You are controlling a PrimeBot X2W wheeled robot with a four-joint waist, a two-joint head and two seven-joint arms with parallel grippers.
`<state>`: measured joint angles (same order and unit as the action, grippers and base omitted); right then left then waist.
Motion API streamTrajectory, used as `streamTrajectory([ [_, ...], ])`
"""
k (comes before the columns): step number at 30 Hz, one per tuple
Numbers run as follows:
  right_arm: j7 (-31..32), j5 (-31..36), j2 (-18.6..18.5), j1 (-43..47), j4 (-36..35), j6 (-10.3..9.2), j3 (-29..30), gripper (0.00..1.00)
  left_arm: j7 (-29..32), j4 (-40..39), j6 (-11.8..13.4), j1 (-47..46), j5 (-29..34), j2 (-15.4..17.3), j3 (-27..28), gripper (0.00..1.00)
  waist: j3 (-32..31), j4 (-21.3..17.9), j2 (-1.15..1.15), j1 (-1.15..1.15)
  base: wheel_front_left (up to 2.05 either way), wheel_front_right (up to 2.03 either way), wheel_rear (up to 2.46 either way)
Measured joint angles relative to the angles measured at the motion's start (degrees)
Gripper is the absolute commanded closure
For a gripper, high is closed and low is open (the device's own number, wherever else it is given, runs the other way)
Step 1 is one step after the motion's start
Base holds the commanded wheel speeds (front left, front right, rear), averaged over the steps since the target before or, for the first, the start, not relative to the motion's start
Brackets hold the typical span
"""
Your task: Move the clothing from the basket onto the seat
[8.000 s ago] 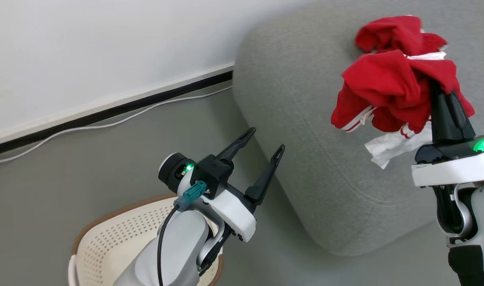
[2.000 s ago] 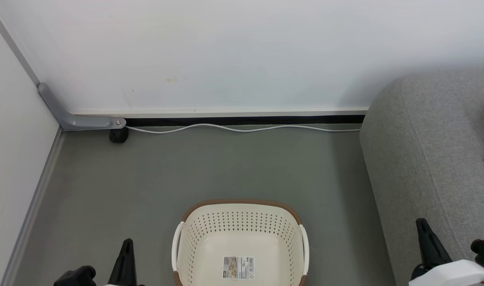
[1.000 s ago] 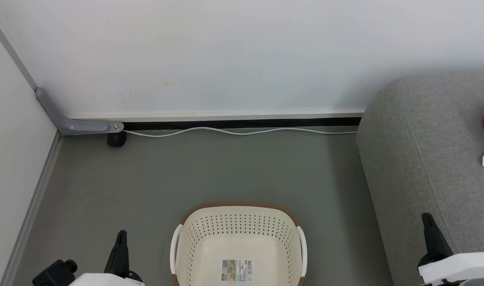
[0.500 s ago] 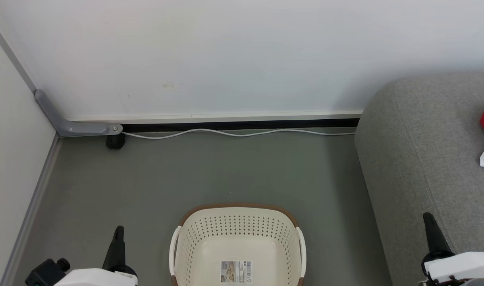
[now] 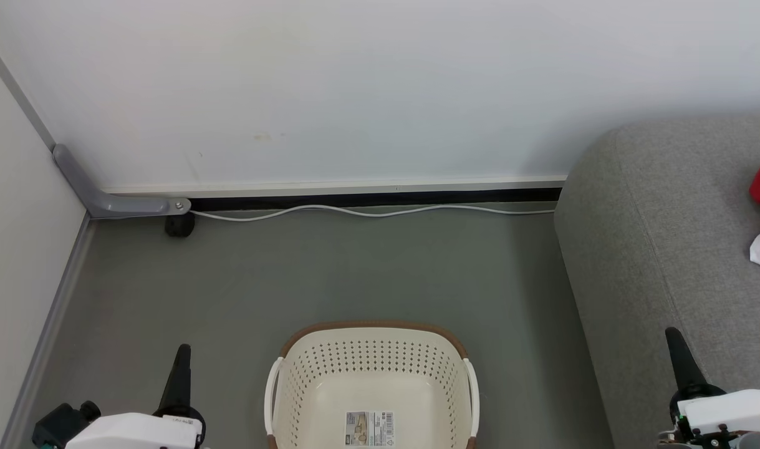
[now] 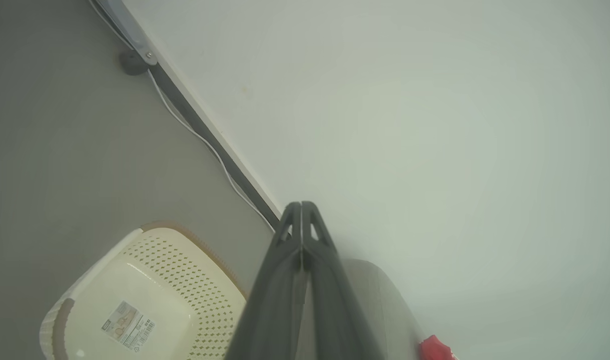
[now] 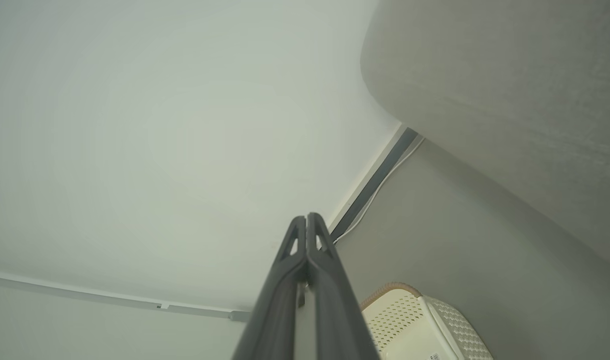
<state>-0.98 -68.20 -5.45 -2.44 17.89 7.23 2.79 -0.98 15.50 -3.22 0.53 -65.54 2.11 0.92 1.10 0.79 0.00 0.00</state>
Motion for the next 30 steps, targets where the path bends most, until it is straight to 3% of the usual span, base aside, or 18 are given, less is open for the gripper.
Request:
streamTrajectory([
  [30, 4.7, -16.3, 2.1, -0.7, -1.1, 0.0, 3.3, 1.0, 5.1, 0.0, -2.5, -2.3, -18.3, 0.1, 2.4, 1.0, -0.7, -0.6, 0.0, 0.0, 0.0, 0.0, 0.0],
])
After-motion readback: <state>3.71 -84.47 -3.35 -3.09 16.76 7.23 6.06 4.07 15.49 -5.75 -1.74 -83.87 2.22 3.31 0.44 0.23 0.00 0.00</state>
